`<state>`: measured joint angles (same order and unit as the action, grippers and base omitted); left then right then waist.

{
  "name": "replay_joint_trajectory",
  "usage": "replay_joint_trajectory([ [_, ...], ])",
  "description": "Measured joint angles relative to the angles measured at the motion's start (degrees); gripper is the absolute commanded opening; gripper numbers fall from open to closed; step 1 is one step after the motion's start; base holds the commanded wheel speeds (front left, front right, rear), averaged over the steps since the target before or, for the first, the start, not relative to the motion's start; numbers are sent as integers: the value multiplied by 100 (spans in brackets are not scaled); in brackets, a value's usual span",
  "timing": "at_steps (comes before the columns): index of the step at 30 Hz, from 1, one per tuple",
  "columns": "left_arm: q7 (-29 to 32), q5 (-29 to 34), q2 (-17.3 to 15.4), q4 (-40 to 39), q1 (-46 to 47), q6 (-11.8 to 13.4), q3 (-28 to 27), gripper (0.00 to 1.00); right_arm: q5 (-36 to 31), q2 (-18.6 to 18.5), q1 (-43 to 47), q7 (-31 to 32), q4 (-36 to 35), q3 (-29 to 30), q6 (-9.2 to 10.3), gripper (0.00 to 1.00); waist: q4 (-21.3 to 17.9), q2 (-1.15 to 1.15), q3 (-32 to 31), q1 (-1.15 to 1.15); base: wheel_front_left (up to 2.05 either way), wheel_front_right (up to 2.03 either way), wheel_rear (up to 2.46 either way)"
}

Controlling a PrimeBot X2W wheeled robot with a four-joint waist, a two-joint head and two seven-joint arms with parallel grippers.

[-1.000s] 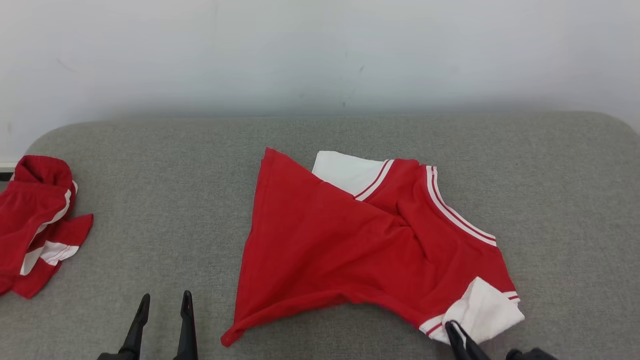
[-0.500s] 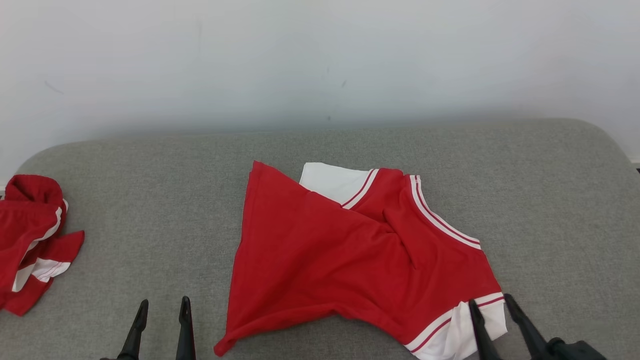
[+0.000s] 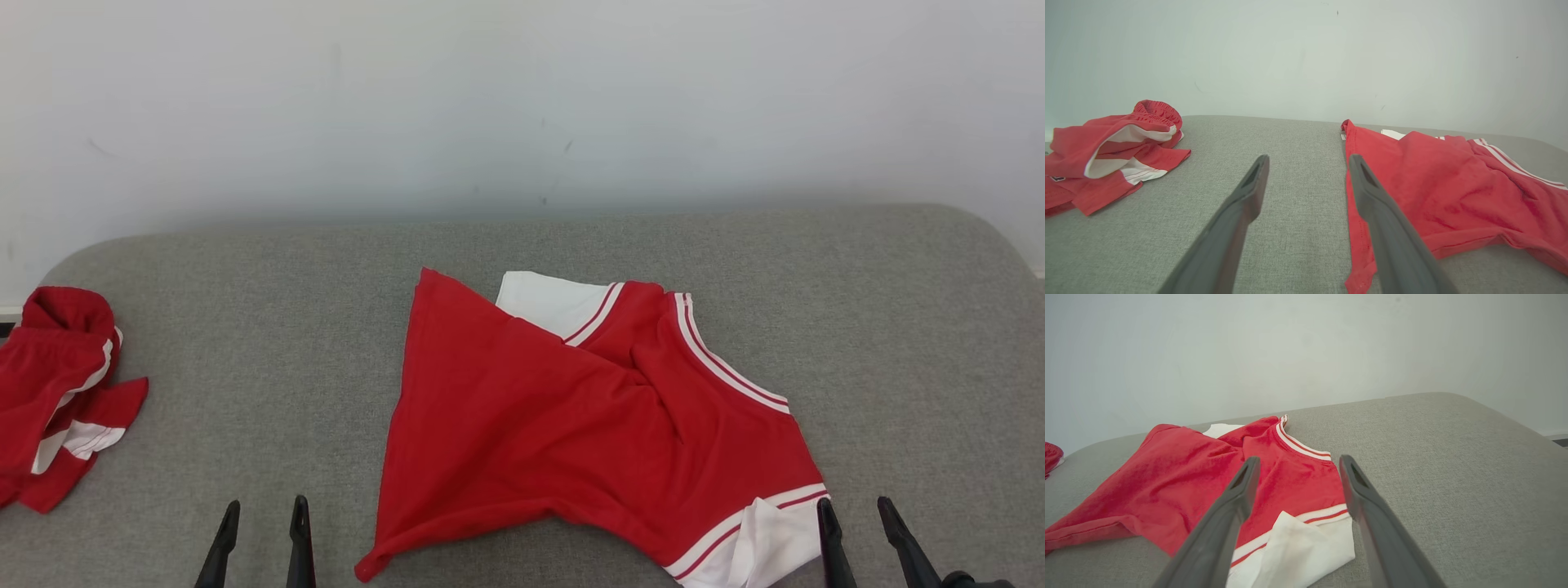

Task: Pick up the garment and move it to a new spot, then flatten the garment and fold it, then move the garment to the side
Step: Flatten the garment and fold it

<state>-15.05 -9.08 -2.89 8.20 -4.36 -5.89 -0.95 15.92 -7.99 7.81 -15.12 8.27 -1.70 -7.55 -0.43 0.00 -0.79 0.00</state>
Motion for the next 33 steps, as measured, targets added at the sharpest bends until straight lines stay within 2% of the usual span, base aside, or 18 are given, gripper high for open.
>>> replay_joint_trajectory([
  [10,0,44,0,1,-31,-16,-43,100,-88,135,80,0,0,88,0,100,39,0,-49,0,0,0,0],
  [33,0,159,0,-34,-188,-116,-46,100,-96,18,18,0,-56,-172,0,100,148,0,-105,0,0,0,0],
])
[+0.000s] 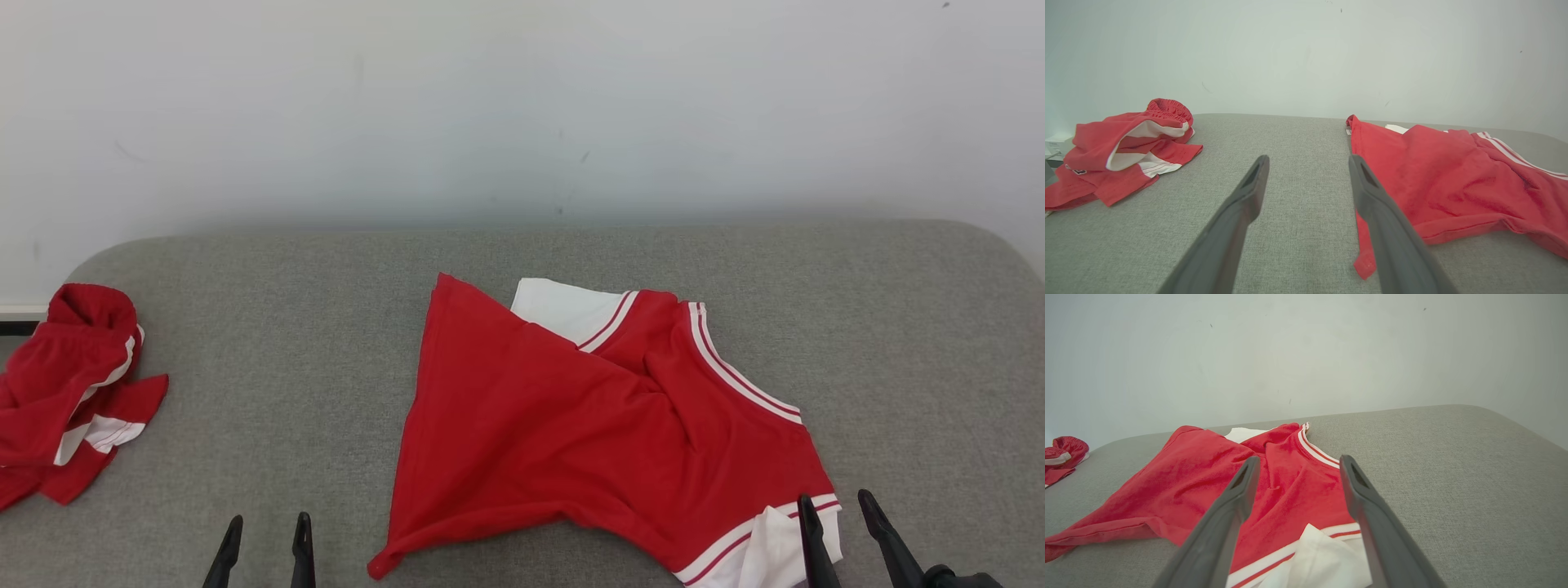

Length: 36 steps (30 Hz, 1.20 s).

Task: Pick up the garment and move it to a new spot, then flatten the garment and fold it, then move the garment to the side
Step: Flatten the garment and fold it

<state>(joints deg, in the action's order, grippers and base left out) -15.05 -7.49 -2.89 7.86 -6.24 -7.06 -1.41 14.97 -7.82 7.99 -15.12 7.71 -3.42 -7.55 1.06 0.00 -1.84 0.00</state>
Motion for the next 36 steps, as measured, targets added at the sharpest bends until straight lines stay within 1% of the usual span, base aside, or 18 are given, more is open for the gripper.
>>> replay_joint_trajectory([
  [4,0,-8,0,22,-33,-1,7,100,0,-13,-2,0,63,-31,0,100,25,0,-2,0,0,0,0],
  [8,1,-4,-9,194,-34,-8,160,100,-1,-131,-129,-1,339,-118,0,100,15,0,22,0,0,0,0],
  [12,0,63,-102,469,96,-30,569,100,-8,-277,-409,36,761,-271,0,100,-6,0,91,0,0,0,0],
  [13,0,63,-102,469,96,-30,569,100,-8,-277,-409,36,761,-271,0,100,-6,0,91,0,0,0,0],
  [19,1,-19,-341,1057,372,-45,1292,100,-51,-427,-856,233,1456,-511,0,100,-22,0,224,-1,0,0,0],
  [22,1,-133,-430,1335,544,-45,1492,100,-77,-441,-1058,258,1796,-592,0,100,-22,0,299,-1,0,0,0],
  [33,0,-276,-587,2063,1053,-45,1773,100,-183,-375,-1671,286,2839,-873,0,100,-2,0,499,-1,0,0,0],
  [34,0,-278,-597,2136,1109,-45,1820,100,-201,-374,-1705,301,2909,-895,0,96,4,0,513,-1,0,0,0],
  [35,1,-278,-611,2216,1166,-45,1875,100,-200,-370,-1736,291,2962,-910,0,38,13,0,524,-2,0,0,0],
  [36,1,-285,-612,2296,1220,-45,1927,91,-199,-367,-1766,266,3006,-912,0,0,22,0,534,-1,0,0,0],
])
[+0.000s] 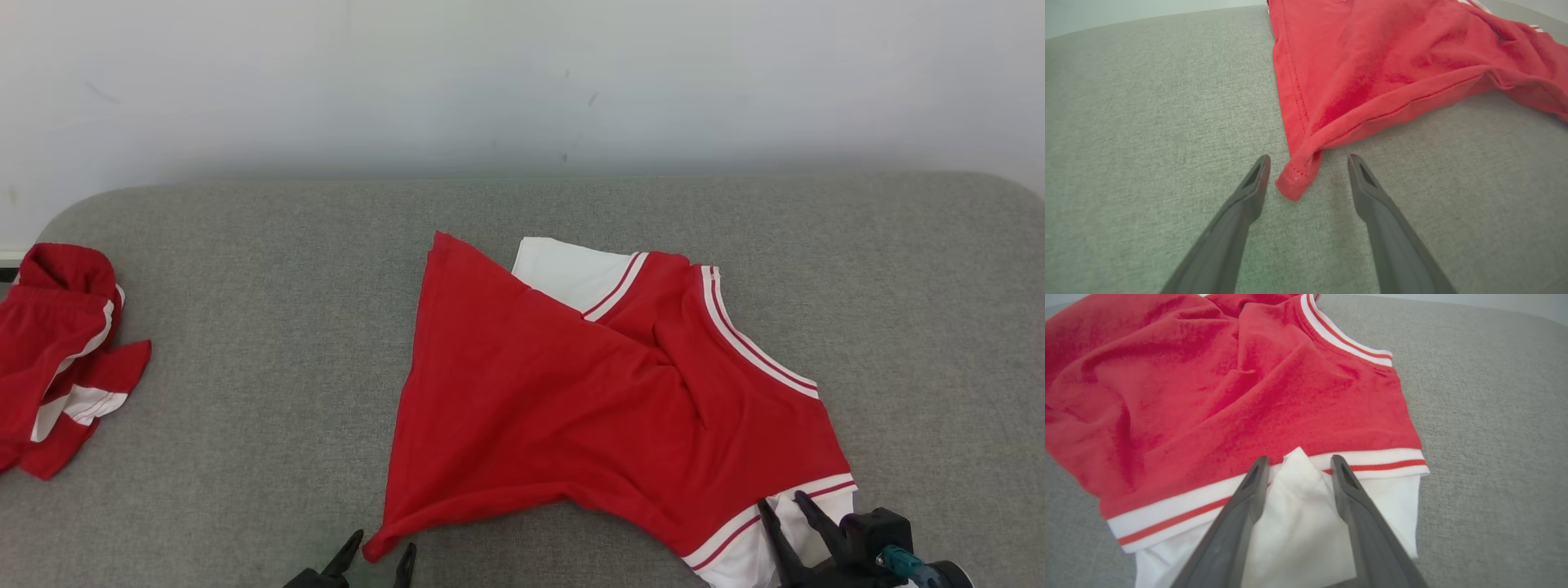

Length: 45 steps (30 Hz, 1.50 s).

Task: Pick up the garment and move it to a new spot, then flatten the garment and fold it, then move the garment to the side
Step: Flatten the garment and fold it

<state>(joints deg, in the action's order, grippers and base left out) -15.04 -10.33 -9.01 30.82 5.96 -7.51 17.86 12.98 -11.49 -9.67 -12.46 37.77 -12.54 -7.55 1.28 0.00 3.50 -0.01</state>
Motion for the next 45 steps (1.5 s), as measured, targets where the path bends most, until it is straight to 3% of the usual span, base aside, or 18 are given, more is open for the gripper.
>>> replay_joint_trajectory([
  [1,-1,-20,4,46,50,0,32,32,1,3,-25,-15,38,-9,0,0,8,0,8,0,0,0,0],
  [2,0,-26,7,107,107,0,60,0,3,7,-40,-42,54,-2,0,0,13,0,13,0,0,0,0],
  [9,0,-71,43,126,231,0,83,0,64,27,-18,-198,-63,111,0,0,-34,0,1,0,0,0,0],
  [14,-1,-77,-33,-220,223,0,-2,0,216,45,32,-246,-665,292,0,0,-92,0,19,1,0,0,0],
  [19,-1,-16,-259,-661,475,0,54,0,315,-86,-204,-256,-1389,370,0,0,-137,0,90,1,0,0,0],
  [23,0,-11,-561,-850,1160,-1,291,0,360,-322,-755,-265,-1580,314,0,0,-182,-1,202,1,0,0,0],
  [30,168,-346,-1276,-815,3424,-3,1070,0,779,-660,-2652,-104,-1458,253,0,0,-259,-1,666,0,0,0,0],
  [33,508,-600,-1623,-753,5090,-3,1699,0,1015,-848,-4104,97,-1181,303,0,0,-296,-1,1114,0,0,0,0],
  [40,860,-1105,-1815,-283,7864,-3,2561,0,1080,-1017,-6678,456,-631,294,0,0,-372,-1,2035,-1,0,0,0],
  [45,960,-1421,-1830,349,9468,-4,2881,0,998,-1000,-8348,521,66,359,0,0,-456,-2,2649,-2,0,0,0],
])
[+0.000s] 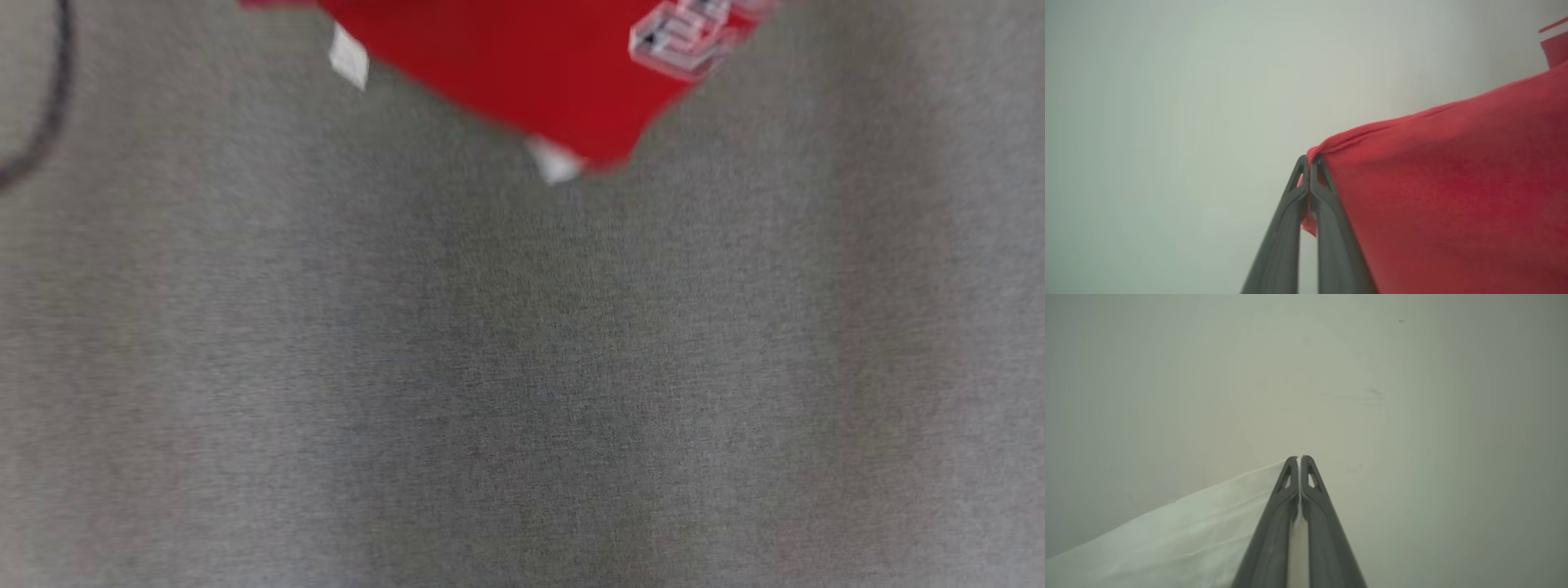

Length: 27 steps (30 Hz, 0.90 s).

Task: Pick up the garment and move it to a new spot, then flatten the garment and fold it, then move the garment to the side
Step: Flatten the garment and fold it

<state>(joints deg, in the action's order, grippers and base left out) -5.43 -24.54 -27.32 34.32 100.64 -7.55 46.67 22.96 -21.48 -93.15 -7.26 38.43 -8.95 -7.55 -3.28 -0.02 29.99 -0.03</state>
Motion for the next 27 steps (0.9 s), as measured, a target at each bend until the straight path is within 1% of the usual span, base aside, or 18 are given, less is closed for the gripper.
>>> replay_joint_trajectory([
  [2,-1,-74,3,221,501,0,162,0,-109,40,-510,-32,225,-49,0,0,-46,0,208,0,0,0,0],
  [5,32,-140,3,513,1128,0,582,0,-305,79,-1163,-35,575,-137,0,0,-130,0,458,0,0,0,0],
  [8,46,-325,-1,840,1668,0,891,0,-517,81,-1761,-34,951,-156,0,0,-226,0,634,0,0,0,0],
  [9,46,-325,-1,840,1668,0,891,0,-517,81,-1761,-34,951,-156,0,0,-226,0,634,0,0,0,0],
  [14,11,-600,69,1366,2410,0,1199,0,-881,89,-2440,-103,1483,-215,0,0,-367,0,798,2,0,0,0],
  [21,-188,-965,305,1838,2772,0,1649,0,-1133,185,-2848,-235,2004,-227,0,0,-423,0,878,2,0,0,0],
  [27,-314,-1257,374,2069,2886,0,2017,0,-1276,267,-2904,-292,2232,-214,0,0,-447,1,906,3,0,0,0],
])
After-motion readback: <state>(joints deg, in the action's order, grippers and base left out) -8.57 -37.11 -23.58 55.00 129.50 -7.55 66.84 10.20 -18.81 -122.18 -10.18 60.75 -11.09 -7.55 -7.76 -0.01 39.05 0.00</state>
